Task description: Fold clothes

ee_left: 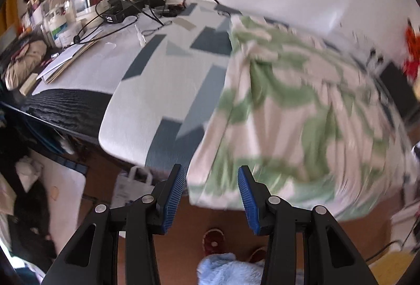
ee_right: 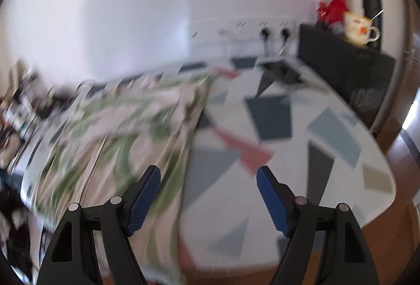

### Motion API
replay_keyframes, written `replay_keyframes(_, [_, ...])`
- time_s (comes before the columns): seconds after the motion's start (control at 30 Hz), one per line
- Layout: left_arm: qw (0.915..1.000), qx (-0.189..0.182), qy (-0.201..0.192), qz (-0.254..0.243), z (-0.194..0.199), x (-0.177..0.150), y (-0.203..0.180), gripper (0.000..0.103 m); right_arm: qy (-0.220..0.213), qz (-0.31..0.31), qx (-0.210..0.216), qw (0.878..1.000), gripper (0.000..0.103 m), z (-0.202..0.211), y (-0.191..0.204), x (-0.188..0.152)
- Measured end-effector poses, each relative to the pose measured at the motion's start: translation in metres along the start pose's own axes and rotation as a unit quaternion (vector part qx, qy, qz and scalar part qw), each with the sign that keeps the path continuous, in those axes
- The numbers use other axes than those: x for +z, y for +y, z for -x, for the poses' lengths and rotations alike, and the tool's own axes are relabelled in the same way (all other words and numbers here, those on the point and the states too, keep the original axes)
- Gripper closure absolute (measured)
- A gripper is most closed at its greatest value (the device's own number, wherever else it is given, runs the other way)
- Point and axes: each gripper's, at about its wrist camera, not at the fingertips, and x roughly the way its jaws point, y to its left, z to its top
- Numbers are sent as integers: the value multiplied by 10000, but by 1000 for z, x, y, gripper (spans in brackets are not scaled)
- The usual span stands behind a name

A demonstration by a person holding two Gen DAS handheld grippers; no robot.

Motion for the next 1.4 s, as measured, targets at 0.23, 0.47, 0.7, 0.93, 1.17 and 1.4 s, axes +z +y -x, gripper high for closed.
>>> replay_keyframes(0.23, [9995,-21,232,-217,-17,-28,13,61,369,239,272,9987,25,15,13,-46])
replay_keyframes(0.47, [9979,-368,348,-407,-50,-45,29,61,564,-235,-119,9981,25,15,19,-77])
replay_keyframes(0.7, [9972,-402,315,-553,-83,-48,40,61,839,-94,-482,9953,25,6,48,-117])
replay_keyframes(0.93, [9965,-743,131,-363,-99,-44,43,61,1067,386,-591,9918,25,-5,75,-134])
replay_keyframes(1.17, [9931,-1076,-4,-475,-106,-39,41,61,1036,535,-640,9911,25,-11,76,-136])
replay_keyframes(1.4, [9793,-1357,-20,-1504,-120,-41,26,61,1177,802,-524,9884,25,-27,62,-149])
